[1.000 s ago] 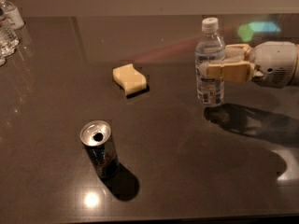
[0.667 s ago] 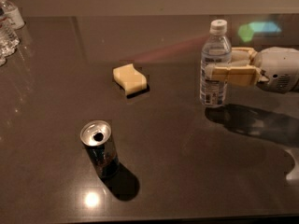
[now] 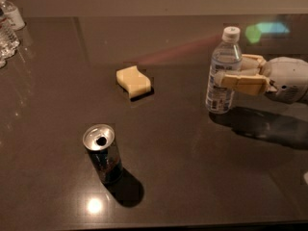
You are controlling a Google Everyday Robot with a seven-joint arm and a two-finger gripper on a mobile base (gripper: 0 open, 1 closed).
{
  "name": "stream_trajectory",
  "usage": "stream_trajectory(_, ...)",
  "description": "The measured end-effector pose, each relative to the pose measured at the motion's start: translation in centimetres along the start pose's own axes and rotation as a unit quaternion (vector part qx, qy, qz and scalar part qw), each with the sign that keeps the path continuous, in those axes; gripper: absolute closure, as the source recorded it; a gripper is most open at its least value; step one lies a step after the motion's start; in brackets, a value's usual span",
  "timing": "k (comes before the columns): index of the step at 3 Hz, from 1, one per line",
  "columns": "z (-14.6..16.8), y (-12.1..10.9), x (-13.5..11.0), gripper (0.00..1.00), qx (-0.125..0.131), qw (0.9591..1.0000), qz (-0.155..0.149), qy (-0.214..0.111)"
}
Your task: Place blue plastic bottle upright
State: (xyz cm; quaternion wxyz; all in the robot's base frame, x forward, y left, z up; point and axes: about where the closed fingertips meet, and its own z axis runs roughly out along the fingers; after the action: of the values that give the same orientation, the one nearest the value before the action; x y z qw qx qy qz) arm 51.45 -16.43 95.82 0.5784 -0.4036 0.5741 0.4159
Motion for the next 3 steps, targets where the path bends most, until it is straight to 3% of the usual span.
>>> stream_trajectory(2,-0.3,-0.2,1.5,1.0,0.001,0.9999,0.011,-0.009)
stream_trajectory(3,-0.4,-0.3,2.1,0.84,0.004,0.9997,0.019,-0.013)
